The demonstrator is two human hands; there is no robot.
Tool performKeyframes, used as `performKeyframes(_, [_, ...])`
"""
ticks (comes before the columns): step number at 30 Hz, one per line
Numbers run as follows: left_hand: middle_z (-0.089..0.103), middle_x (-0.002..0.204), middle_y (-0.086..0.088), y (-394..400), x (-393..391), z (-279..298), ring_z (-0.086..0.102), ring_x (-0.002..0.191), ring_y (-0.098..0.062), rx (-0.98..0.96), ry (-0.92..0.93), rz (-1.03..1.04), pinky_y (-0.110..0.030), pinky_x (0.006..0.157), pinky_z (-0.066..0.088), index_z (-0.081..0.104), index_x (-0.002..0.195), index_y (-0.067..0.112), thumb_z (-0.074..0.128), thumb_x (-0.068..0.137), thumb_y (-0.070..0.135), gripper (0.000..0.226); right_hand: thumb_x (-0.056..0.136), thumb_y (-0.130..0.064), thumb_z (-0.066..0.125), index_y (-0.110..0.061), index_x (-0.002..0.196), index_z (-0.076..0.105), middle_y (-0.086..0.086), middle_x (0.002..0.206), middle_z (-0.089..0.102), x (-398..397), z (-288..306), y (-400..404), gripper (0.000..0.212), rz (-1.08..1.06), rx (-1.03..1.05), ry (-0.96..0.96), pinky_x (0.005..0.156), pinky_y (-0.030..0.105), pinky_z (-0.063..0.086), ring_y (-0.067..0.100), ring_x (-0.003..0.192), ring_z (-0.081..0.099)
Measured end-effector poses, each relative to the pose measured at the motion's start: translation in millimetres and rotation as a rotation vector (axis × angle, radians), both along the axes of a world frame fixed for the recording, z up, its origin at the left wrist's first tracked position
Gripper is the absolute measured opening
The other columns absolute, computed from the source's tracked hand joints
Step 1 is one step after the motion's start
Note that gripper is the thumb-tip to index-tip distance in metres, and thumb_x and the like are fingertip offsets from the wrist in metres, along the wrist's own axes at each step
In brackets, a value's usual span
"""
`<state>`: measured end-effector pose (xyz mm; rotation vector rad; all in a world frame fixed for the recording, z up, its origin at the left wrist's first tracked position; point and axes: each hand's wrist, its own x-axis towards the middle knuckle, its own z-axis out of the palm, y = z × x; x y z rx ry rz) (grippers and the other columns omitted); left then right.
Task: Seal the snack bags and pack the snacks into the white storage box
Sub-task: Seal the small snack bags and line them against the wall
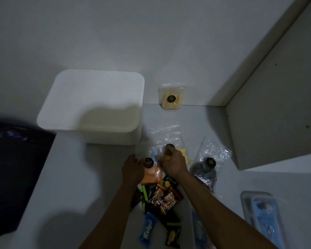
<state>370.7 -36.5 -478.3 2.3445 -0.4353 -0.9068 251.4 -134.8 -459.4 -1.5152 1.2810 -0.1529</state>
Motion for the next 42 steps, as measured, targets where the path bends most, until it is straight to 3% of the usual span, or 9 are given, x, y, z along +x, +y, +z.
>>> performKeyframes(2, [0.058, 0.134, -0.013, -4, 0, -1, 0.054, 0.123, -0.029, -0.028, -0.006, 0.026, -0.034, 0.103, 0.04, 0.054, 0.135, 0.009, 0.059, 0.094, 0.03, 0.046, 0.085, -0.013, 0.074, -0.008, 0.119, 0.06, 0.003, 0.095, 0.065, 6, -9, 0, 0.037, -0.075, 0.063, -0.053, 0.072, 0.036, 0.058, 0.021, 0.083, 0.065])
performKeyframes(5, [0.071, 0.11, -0.01, -1, -4, 3, 0.064, 0.104, -0.027, -0.09, -0.029, 0.093, -0.029, 0.087, 0.046, 0.071, 0.108, 0.012, 0.065, 0.09, 0.024, 0.023, 0.088, -0.018, 0.07, -0.017, 0.085, 0.065, 0.001, 0.076, 0.066, 5, -17, 2, 0.006, -0.109, -0.005, -0.091, 0.068, 0.039, 0.058, 0.02, 0.068, 0.065])
performKeyframes(7, [0.072, 0.094, -0.005, 6, -9, 11, 0.066, 0.093, -0.024, -0.147, -0.007, 0.134, -0.028, 0.079, 0.047, 0.073, 0.093, 0.016, 0.067, 0.089, 0.024, 0.011, 0.089, -0.021, 0.071, -0.02, 0.07, 0.063, -0.002, 0.068, 0.066, -2, -10, 7, 0.02, -0.155, 0.0, -0.141, 0.065, 0.038, 0.057, 0.021, 0.063, 0.065])
performKeyframes(11, [0.068, 0.081, 0.003, 23, -19, 32, 0.066, 0.082, -0.019, -0.231, 0.032, 0.177, -0.029, 0.073, 0.05, 0.07, 0.082, 0.021, 0.068, 0.088, 0.024, 0.006, 0.09, -0.021, 0.07, -0.004, 0.079, 0.068, 0.002, 0.069, 0.068, -18, 13, 19, 0.021, -0.161, 0.02, -0.251, 0.058, 0.038, 0.055, 0.019, 0.057, 0.065])
performKeyframes(16, [0.07, 0.078, 0.007, 36, -28, 73, 0.066, 0.077, -0.012, -0.397, 0.005, 0.167, -0.026, 0.066, 0.048, 0.072, 0.08, 0.023, 0.069, 0.088, 0.023, 0.009, 0.092, -0.02, 0.068, -0.006, 0.081, 0.071, 0.008, 0.069, 0.07, -31, 64, 27, 0.018, -0.158, -0.024, -0.329, 0.054, 0.032, 0.053, 0.016, 0.055, 0.063])
performKeyframes(21, [0.071, 0.074, -0.004, 41, -33, 121, 0.066, 0.071, -0.019, -0.605, 0.045, 0.093, -0.046, 0.071, 0.055, 0.071, 0.077, 0.023, 0.067, 0.09, 0.028, 0.015, 0.092, -0.026, 0.067, -0.005, 0.084, 0.072, 0.01, 0.078, 0.073, -51, 121, 34, 0.023, -0.158, -0.077, -0.363, 0.047, 0.026, 0.047, 0.013, 0.052, 0.059])
performKeyframes(27, [0.073, 0.084, -0.005, 45, -51, 179, 0.068, 0.081, -0.016, -0.872, 0.111, 0.059, -0.03, 0.075, 0.055, 0.071, 0.09, 0.018, 0.064, 0.093, 0.022, 0.008, 0.091, -0.03, 0.068, -0.009, 0.082, 0.071, 0.008, 0.08, 0.074, -80, 167, 43, 0.023, -0.146, -0.164, -0.395, 0.048, 0.026, 0.046, 0.014, 0.055, 0.057])
performKeyframes(34, [0.073, 0.079, -0.004, 42, -65, 210, 0.067, 0.078, -0.015, -0.849, 0.182, 0.114, -0.038, 0.082, 0.054, 0.072, 0.085, 0.018, 0.068, 0.089, 0.023, 0.008, 0.082, -0.031, 0.078, -0.017, 0.085, 0.073, -0.007, 0.077, 0.067, -102, 208, 42, 0.015, -0.053, -0.396, -0.358, 0.061, 0.018, 0.049, -0.007, 0.063, 0.056])
performKeyframes(42, [0.069, 0.071, -0.003, 36, -78, 228, 0.063, 0.07, -0.015, -0.836, 0.042, 0.045, -0.033, 0.074, 0.051, 0.069, 0.075, 0.021, 0.067, 0.091, 0.019, 0.017, 0.084, -0.035, 0.076, -0.022, 0.089, 0.074, -0.01, 0.085, 0.071, -85, 252, 28, 0.014, 0.334, -0.585, -0.162, 0.068, 0.023, 0.049, 0.003, 0.077, 0.061])
